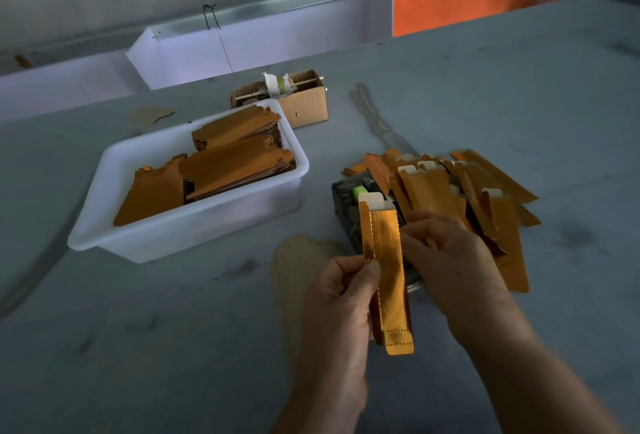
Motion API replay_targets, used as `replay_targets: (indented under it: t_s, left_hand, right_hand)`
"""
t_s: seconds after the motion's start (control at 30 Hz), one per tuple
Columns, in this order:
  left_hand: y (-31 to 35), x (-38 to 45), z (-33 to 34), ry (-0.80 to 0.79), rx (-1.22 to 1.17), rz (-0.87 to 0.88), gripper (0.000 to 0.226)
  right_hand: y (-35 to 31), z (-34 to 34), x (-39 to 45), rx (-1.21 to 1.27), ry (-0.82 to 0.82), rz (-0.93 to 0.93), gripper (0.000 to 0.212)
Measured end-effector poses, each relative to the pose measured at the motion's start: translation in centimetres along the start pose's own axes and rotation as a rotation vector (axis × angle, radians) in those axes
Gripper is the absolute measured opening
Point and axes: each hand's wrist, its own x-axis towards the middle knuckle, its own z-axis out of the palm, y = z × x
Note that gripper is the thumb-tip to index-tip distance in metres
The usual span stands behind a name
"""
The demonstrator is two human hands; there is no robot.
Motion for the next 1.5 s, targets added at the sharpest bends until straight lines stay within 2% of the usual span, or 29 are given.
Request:
replay_targets:
  t_s: [0.07, 0.27, 0.43, 0.63, 0.8, 0.93, 1.07, 1.23, 1.37, 1.5]
  left_hand:
    - [0.0, 0.1, -0.1, 0.005, 0.002, -0.010, 0.014]
    - [0.7, 0.5, -0.6, 0.021, -0.173, -0.079, 0.012]
    - [0.7, 0.4, -0.5, -0.034, -0.147, 0.011, 0.012]
    - [0.7, 1.1, 0.2, -0.125, 0.121, 0.122, 0.009]
    - [1.0, 1.3, 0.6, -0.107, 0.357, 0.176, 0.009]
    - [1.2, 1.6, 0.7, -0.077, 0.450, 0.214, 0.009]
    - [1.4, 1.8, 0.8, -0.084, 0.497, 0.197, 0.009]
    - [1.8, 2.4, 1.0, -0.091, 0.629, 0.217, 0.011]
    - [1.6, 2.1, 1.0, -0.087, 0.745, 0.293, 0.018]
    - [1.3, 1.9, 0.9, -0.080, 0.769, 0.351, 0.015]
  right_hand:
    - [0.1, -0.4, -0.6, 0.175, 0.036, 0.033, 0.008]
    - [0.9, -0.9, -1.8, -0.236, 0.059, -0.083, 0.015]
    - [1.3, -0.5, -2.0, -0.279, 0.079, -0.092, 0.010]
    - [1.7, 0.1, -2.5, -0.308, 0.154, -0.122, 0.010]
    - [1.9, 0.4, -2.9, -0.300, 0.192, -0.172, 0.010]
    - [0.9, 0.4, -3.0, -0.573, 0.262, -0.330, 0.002]
    - [0.4, 0.2, -2.8, -0.718, 0.232, -0.365, 0.012]
    - [0.7, 0.7, -2.8, -0.660, 0.269, -0.385, 0.012]
    - [2.2, 0.5, -3.0, -0.307, 0.255, -0.269, 0.008]
    - [3.0, 0.8, -2.9, -0.112, 0.187, -0.139, 0.015]
